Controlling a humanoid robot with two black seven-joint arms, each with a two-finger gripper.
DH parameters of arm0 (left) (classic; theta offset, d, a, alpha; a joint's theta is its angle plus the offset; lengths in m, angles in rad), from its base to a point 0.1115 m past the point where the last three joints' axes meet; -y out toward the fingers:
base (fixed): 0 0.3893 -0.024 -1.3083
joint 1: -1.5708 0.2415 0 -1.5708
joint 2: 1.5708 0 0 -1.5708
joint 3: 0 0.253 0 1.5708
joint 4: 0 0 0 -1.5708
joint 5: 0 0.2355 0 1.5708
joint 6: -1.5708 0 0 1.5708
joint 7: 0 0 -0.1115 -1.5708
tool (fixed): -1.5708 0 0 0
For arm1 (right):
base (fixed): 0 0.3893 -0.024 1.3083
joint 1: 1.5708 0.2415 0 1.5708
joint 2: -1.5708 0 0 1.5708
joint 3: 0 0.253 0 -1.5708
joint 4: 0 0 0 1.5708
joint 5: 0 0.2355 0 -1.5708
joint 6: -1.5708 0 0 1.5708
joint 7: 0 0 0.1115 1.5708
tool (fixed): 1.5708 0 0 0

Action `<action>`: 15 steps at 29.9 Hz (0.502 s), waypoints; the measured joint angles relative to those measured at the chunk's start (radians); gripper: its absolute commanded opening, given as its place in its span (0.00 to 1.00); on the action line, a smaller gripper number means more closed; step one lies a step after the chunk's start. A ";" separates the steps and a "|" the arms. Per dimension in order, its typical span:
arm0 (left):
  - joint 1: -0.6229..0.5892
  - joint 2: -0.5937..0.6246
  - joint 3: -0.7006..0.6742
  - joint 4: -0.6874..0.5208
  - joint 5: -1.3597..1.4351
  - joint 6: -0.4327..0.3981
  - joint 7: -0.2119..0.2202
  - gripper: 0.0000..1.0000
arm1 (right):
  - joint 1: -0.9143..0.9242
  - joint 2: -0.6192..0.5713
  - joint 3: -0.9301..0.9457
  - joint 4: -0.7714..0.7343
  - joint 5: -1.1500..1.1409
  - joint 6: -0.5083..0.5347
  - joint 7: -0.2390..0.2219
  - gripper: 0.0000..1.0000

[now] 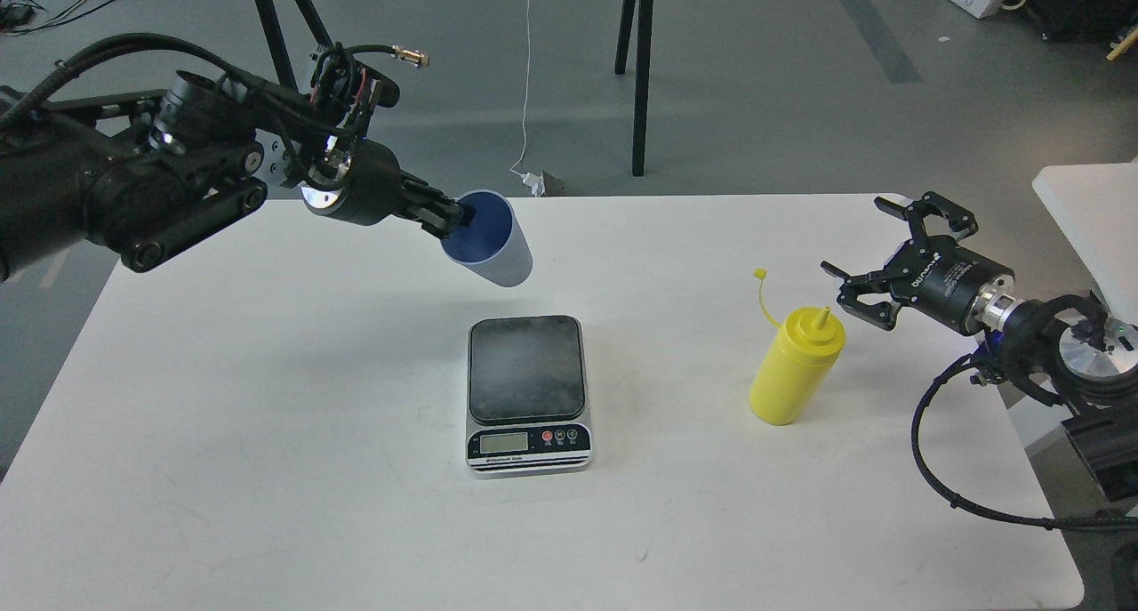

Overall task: Pour seasoning into cup on scale with both arms
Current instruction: 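Lift the blue cup and set it down on the scale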

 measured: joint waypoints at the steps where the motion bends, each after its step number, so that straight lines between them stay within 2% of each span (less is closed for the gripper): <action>1: 0.012 -0.009 0.002 -0.001 0.001 0.000 0.000 0.06 | 0.001 0.000 0.000 -0.001 0.000 0.000 0.000 0.99; 15: 0.117 0.010 0.004 -0.040 0.008 0.000 0.000 0.07 | 0.013 -0.004 0.001 -0.004 0.000 0.000 0.000 0.99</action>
